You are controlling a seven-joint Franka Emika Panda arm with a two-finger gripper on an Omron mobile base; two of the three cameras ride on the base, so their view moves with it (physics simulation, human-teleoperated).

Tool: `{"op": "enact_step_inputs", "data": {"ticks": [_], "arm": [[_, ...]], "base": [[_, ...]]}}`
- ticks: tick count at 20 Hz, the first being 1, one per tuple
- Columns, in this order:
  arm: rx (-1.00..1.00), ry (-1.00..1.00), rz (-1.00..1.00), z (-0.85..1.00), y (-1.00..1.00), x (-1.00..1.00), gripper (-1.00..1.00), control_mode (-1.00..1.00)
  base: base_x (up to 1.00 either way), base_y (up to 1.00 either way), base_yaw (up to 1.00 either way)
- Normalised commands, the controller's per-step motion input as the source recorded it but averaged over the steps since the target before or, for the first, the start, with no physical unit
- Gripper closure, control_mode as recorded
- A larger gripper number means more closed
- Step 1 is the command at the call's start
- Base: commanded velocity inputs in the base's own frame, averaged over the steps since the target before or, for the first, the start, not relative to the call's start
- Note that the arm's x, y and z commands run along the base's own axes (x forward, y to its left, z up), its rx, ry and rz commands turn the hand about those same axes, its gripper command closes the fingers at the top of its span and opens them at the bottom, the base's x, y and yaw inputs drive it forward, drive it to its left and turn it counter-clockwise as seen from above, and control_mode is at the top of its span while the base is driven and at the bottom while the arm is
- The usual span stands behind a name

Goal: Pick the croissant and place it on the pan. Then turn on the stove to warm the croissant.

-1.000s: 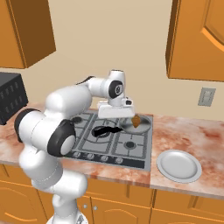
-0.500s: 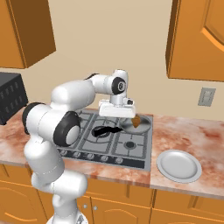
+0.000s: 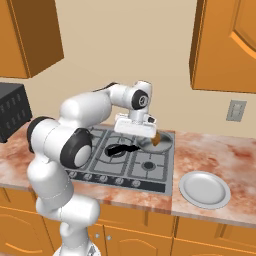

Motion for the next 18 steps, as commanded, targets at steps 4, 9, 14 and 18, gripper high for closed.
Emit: {"op": "enact_step_inputs", "data": {"ticks": [4, 9, 14, 18], "arm": [[0.0, -0.03, 0.0, -0.28, 0.11, -0.09, -1.0, -1.0], [0.0, -0.05, 0.0, -0.35, 0.17, -0.08, -1.0, -1.0], [0.0, -0.03, 0.0, -0.33, 0.19, -0.12, -1.0, -1.0], [0.0, -0.02, 0.0, -0.29, 0.13, -0.13, -1.0, -1.0]], "base": [[0.0, 0.0, 0.0], [0.0, 0.0, 0.0], [0.0, 0.0, 0.0], [0.0, 0.0, 0.0]]}}
